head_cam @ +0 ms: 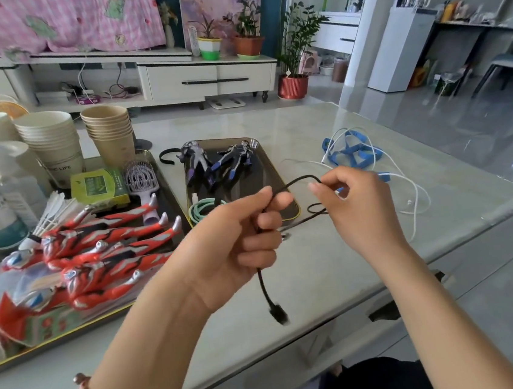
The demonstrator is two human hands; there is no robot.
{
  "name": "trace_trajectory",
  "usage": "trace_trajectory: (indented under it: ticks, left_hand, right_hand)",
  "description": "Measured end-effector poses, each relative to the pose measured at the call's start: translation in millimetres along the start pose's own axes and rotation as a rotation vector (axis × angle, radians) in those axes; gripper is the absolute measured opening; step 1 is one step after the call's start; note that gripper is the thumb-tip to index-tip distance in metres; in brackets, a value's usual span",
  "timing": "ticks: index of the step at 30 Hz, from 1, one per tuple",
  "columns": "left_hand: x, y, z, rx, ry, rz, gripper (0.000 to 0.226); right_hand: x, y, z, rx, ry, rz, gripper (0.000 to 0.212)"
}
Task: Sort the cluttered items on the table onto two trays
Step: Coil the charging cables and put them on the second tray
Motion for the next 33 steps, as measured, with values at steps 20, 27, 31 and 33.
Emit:
trace_trajectory:
  ticks: [20,27,31,33]
  left_hand:
    - [-22.3,-29.7,-13.2,-0.040,0.360,-0.576,0.026]
    - [-21.9,-22.8,-11.9,0.005,0.380,-0.567,0.025]
    - [-13.3,-23.6,-11.0,0.119,0.228,-0.617,0.024]
    - [-18.8,-27.1,-6.9,0.306,0.070,-0.638,0.024]
  right_hand:
    - [36.3,63.0,-17.5,0.060,0.426,0.726,0.003]
    - [41.8,53.8,-17.2,0.118,0.249,0.383,0.032]
    - [42.7,53.3,-21.1,0.386,0.300,0.623,0.033]
    - [45.8,56.0,-24.6,0.358,0.397,0.604,0.028]
Point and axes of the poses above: each hand's wrist, its own z-axis towards the middle knuckle, its own x-axis out of the palm, y = z × x, the point moved 2 cm from there along z, towards the middle knuckle
